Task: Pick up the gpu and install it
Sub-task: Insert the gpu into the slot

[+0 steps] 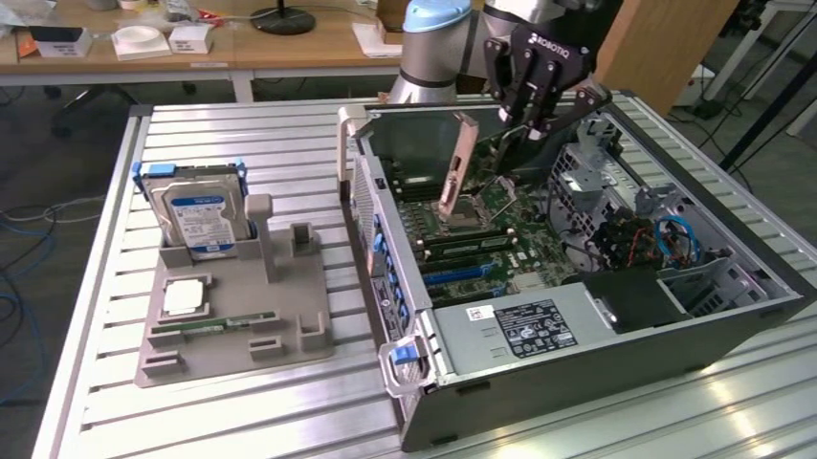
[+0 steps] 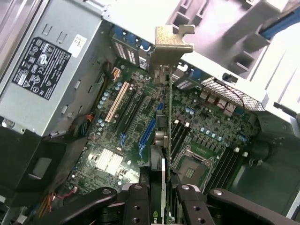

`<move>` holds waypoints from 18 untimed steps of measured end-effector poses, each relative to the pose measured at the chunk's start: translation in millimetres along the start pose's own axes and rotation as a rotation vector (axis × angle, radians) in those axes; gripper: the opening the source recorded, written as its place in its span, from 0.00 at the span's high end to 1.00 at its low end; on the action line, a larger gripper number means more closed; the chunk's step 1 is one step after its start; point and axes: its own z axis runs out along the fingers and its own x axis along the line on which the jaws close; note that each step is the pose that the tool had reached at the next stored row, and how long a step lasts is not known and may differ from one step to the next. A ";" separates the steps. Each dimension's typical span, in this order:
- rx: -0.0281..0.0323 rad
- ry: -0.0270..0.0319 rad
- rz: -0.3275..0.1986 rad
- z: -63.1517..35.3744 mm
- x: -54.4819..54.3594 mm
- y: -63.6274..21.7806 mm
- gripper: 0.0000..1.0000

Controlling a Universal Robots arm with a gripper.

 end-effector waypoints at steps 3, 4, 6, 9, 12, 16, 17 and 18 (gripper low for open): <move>0.0003 -0.0005 0.006 0.5 -0.1 0.0 0.74; 0.0006 -0.0011 0.024 1.1 -0.1 0.0 0.74; 0.0014 -0.0026 0.062 2.5 0.0 -0.1 0.74; 0.0027 -0.0047 0.116 4.8 0.1 -0.1 0.74; 0.0040 -0.0067 0.170 7.1 0.1 -0.2 0.74; 0.0057 -0.0095 0.243 10.1 0.2 -0.3 0.74; 0.0061 -0.0102 0.261 10.8 0.2 -0.4 0.74; 0.0065 -0.0110 0.279 11.6 0.2 -0.4 0.74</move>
